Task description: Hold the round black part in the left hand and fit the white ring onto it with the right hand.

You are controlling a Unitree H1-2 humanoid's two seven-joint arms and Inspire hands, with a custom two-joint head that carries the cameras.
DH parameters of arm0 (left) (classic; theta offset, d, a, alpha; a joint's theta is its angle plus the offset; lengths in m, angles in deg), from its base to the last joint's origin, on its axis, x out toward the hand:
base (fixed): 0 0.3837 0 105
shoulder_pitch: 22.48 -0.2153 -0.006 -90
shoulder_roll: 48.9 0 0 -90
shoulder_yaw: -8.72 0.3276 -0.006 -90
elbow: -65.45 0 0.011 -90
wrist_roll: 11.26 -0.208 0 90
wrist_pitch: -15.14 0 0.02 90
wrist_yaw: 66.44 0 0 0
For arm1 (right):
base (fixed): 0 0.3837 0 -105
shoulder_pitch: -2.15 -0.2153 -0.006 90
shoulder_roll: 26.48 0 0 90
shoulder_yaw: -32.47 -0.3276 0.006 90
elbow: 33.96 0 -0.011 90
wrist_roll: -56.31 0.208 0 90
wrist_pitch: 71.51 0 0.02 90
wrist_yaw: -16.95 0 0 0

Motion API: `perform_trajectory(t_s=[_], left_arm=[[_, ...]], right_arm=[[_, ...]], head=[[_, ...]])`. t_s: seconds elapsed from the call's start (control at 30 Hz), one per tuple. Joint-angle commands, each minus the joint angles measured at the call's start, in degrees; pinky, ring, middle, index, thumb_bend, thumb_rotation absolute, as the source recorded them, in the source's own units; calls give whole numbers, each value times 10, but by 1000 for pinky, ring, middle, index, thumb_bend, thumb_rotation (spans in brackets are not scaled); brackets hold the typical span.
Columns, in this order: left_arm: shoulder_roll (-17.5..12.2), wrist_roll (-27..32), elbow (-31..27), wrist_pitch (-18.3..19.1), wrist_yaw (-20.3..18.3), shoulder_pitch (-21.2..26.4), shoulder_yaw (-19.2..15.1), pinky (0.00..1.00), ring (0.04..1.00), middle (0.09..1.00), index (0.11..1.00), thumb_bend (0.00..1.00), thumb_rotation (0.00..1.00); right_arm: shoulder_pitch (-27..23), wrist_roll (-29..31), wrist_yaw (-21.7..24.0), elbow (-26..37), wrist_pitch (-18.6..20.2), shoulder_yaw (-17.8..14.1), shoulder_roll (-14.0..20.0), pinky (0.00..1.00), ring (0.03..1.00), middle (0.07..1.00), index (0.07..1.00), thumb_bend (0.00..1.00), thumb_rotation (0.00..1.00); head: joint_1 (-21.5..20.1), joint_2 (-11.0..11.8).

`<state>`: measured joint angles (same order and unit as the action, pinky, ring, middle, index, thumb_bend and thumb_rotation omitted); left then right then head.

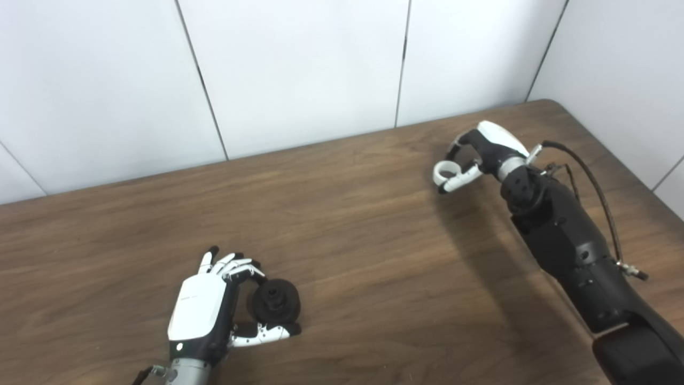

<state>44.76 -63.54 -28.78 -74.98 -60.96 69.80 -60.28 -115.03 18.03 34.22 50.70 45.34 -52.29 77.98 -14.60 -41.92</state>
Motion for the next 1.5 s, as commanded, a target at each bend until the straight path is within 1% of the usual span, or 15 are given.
perform_trajectory(t_s=[0.0, 0.17, 0.27, 0.33, 0.4, 0.5, 0.57, 0.8, 0.97, 1.13, 1.27, 1.47], left_arm=[[1, -13, 2, 3, -2, 5, 6, 1000, 856, 747, 484, 524, 57], [5, -12, 4, 2, 3, 4, 10, 1000, 857, 746, 484, 524, 56], [8, -13, 5, 4, 4, 4, 11, 1000, 860, 748, 484, 524, 56], [9, -13, 9, 3, 8, 5, 11, 1000, 861, 748, 484, 524, 56], [10, -16, 11, 3, 12, 6, 12, 1000, 860, 746, 484, 524, 56], [12, -20, 13, 8, 12, 8, 13, 1000, 863, 748, 484, 525, 57], [14, -21, 13, 10, 9, 9, 13, 1000, 864, 749, 484, 524, 57], [24, -29, 13, 21, 10, 9, 20, 1000, 864, 749, 484, 524, 56], [28, -31, 15, 27, 7, 10, 23, 1000, 871, 754, 484, 524, 57], [30, -33, 19, 26, 12, 11, 25, 1000, 872, 755, 484, 525, 58], [32, -39, 17, 32, 10, 10, 27, 1000, 866, 753, 484, 525, 58], [34, -38, 16, 35, 10, 9, 29, 1000, 863, 752, 484, 525, 58]], right_arm=[[-15, -3, 4, 45, -3, 1, 15, 1000, 988, 849, 487, 519, 135], [-2, -10, 43, 117, -1, 25, 14, 1000, 974, 840, 487, 521, 134], [6, -13, 62, 156, -1, 39, 8, 1000, 978, 836, 486, 522, 133], [11, -17, 76, 179, 0, 45, 1, 1000, 980, 833, 486, 522, 133], [15, -19, 90, 201, 0, 50, -6, 1000, 980, 832, 486, 522, 132], [21, -24, 122, 238, 0, 58, -26, 1000, 978, 835, 486, 522, 132], [26, -27, 134, 259, 0, 64, -38, 1000, 980, 832, 485, 523, 133], [40, -47, 177, 322, -1, 101, -70, 1000, 968, 846, 484, 524, 134], [47, -54, 187, 349, -5, 122, -91, 1000, 975, 846, 484, 524, 135], [50, -54, 191, 366, -12, 144, -110, 1000, 971, 849, 483, 524, 136], [51, -53, 189, 365, -12, 154, -125, 1000, 962, 852, 483, 524, 135], [54, -46, 180, 356, -19, 159, -145, 1000, 970, 857, 483, 523, 134]], head=[[3, 0], [16, -3], [26, -4], [32, -4], [46, -7], [57, -10], [63, -12], [94, -19], [103, -21], [107, -22], [114, -23], [127, -24]])
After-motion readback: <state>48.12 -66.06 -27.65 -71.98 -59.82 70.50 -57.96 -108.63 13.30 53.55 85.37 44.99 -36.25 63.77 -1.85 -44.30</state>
